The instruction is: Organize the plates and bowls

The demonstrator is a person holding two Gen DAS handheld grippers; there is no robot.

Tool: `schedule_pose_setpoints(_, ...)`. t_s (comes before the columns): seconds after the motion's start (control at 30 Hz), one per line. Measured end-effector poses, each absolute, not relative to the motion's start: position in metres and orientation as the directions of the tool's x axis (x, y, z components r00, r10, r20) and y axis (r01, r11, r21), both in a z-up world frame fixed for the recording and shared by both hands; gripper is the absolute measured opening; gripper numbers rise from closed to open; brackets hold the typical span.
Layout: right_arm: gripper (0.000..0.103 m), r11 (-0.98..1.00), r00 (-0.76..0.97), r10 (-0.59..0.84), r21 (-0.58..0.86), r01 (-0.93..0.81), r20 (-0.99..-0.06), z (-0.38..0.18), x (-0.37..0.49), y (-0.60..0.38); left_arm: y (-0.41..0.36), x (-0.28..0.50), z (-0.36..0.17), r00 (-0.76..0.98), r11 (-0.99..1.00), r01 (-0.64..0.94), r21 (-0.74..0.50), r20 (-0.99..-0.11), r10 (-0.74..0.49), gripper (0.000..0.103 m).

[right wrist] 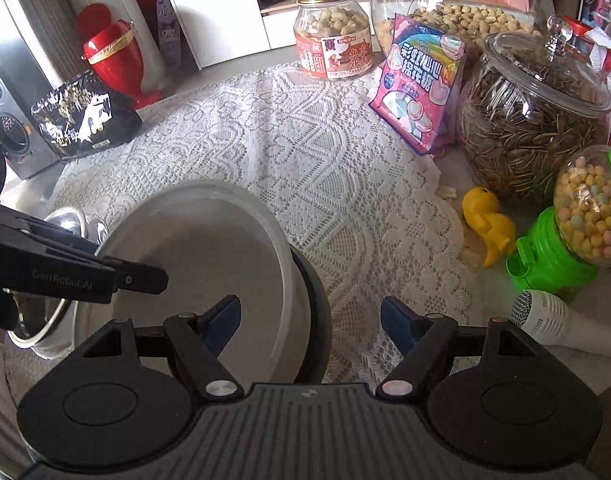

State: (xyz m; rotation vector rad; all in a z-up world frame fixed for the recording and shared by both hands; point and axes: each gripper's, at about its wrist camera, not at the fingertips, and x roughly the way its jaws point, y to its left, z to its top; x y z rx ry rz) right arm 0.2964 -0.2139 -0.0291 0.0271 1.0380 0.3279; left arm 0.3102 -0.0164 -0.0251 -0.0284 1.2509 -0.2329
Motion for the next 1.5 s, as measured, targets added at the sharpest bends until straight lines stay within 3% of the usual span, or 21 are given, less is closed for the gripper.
schedule_pose_setpoints(0.13,0.078,0.962,0.435,0.212,0.109,-0.248,-0.875,-0.047,0.298,-0.210,-0.017,0.312,-0.038,0.259,0.973,0.155,-0.170,-0.943,-0.206,0.037)
schedule_pose_setpoints(0.3,0.078,0.950,0.357,0.299,0.241,-0.197,-0.885,-0.061,0.310,-0.214,-0.018,0.315,-0.041,0.236,0.968,0.148,-0.201,-0.944,-0.232,0.035)
schedule_pose_setpoints(0.53,0.078,0.944,0.368,0.326,0.278,-0.179,-0.871,-0.061,0.313,-0.211,-0.020,0.317,-0.039,0.228,0.965,0.157,-0.210,-0.943,-0.243,0.035)
schedule_pose_setpoints(0.73,0.079,0.936,0.382,0.348,0.295,-0.192,-0.856,-0.060,0.308,-0.213,-0.028,0.304,-0.018,0.304,0.969,0.208,-0.135,-0.933,-0.195,0.035)
schedule_pose_setpoints(0.9,0.079,0.895,0.409,0.446,0.401,-0.195,-0.796,-0.050,0.304,-0.217,-0.029,0.288,0.012,0.407,0.967,0.235,-0.102,-0.893,-0.194,0.034)
schedule_pose_setpoints(1.2,0.079,0.887,0.337,0.457,0.448,-0.109,-0.823,-0.069,0.311,-0.216,-0.024,0.292,0.007,0.418,0.972,0.218,-0.083,-0.892,-0.170,0.036)
schedule_pose_setpoints(1.5,0.100,0.899,0.297,0.439,0.411,-0.154,-0.848,-0.068,0.315,-0.209,-0.023,0.293,0.004,0.409,0.967,0.238,-0.092,-0.893,-0.185,0.036)
